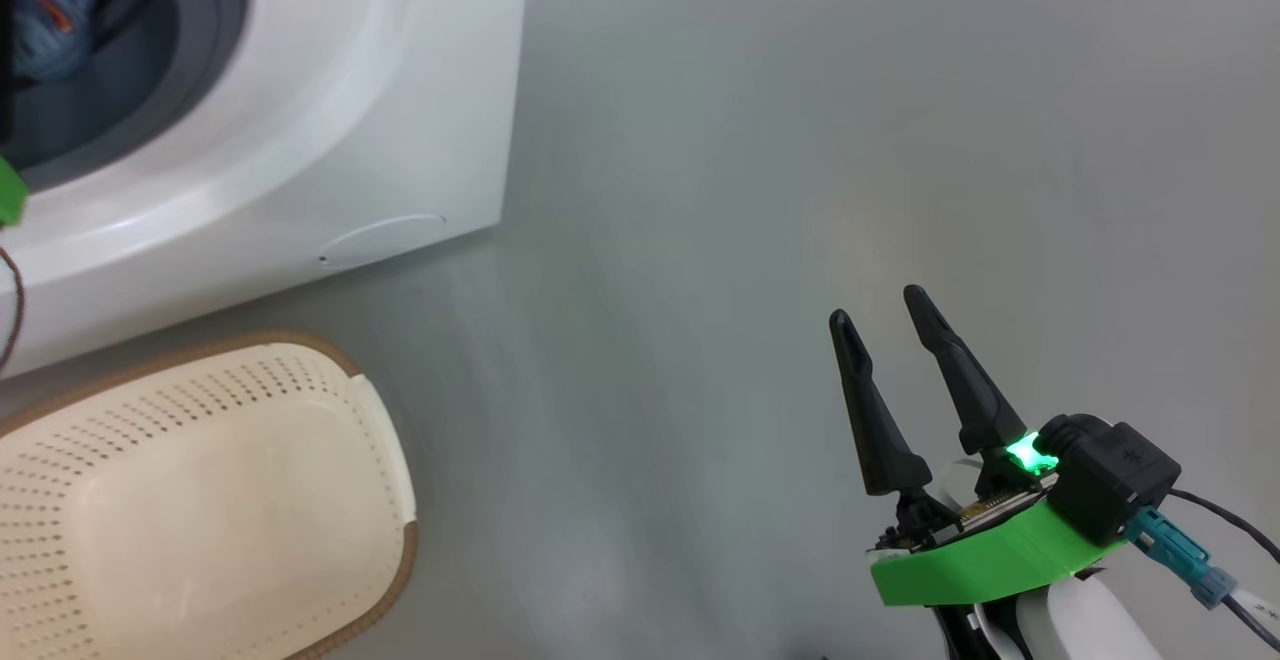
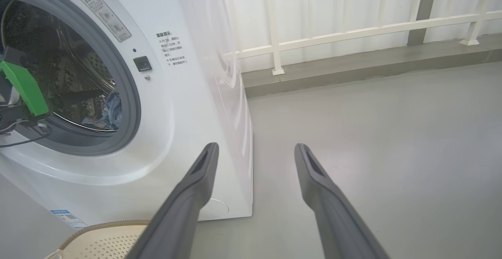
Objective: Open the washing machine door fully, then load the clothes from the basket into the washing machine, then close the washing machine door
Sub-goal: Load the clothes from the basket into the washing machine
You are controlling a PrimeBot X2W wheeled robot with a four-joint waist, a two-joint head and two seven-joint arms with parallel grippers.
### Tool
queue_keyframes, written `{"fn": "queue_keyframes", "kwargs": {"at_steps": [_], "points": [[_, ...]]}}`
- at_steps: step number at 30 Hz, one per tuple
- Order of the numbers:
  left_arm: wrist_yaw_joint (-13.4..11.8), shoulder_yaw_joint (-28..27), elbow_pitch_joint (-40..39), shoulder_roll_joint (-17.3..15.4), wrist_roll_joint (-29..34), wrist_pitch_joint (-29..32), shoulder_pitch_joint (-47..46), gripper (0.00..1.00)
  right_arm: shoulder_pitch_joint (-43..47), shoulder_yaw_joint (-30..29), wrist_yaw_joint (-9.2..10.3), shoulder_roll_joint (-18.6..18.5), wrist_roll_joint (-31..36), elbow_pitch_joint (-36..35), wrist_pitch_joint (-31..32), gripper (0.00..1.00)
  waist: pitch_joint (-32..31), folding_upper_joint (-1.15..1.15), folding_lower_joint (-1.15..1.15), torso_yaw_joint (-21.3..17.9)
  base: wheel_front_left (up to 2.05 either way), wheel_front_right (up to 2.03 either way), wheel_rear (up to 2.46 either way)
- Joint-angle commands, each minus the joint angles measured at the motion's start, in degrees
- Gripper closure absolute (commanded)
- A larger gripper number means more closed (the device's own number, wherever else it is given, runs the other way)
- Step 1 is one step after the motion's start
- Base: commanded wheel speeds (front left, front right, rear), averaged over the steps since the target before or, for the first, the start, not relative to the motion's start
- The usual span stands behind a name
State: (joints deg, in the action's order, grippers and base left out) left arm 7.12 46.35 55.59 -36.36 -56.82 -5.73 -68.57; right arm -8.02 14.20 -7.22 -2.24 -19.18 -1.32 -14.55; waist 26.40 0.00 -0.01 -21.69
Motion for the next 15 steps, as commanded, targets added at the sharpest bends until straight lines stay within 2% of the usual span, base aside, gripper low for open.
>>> {"fn": "queue_keyframes", "kwargs": {"at_steps": [1,11,15], "points": [[0.3,-1.5,-0.9,-1.9,-0.5,-1.0,0.6,0.00,-1.3,0.5,-0.26,-0.6,0.8,-0.9,-0.4,0.00,-2.0,0.00,0.01,1.6,0.00,0.00,0.00],[0.3,-2.2,-3.2,-0.7,-2.4,-7.8,7.7,0.00,-1.3,-0.5,-0.26,-0.6,1.1,1.1,-0.4,0.00,-6.2,0.00,0.01,3.8,0.00,0.00,0.00],[-0.5,-3.3,-4.4,-0.4,-2.0,-8.9,10.0,0.00,-1.2,-1.2,-0.26,-0.6,1.3,1.6,-0.4,0.00,-7.6,0.00,0.01,4.6,0.00,0.00,0.00]]}}
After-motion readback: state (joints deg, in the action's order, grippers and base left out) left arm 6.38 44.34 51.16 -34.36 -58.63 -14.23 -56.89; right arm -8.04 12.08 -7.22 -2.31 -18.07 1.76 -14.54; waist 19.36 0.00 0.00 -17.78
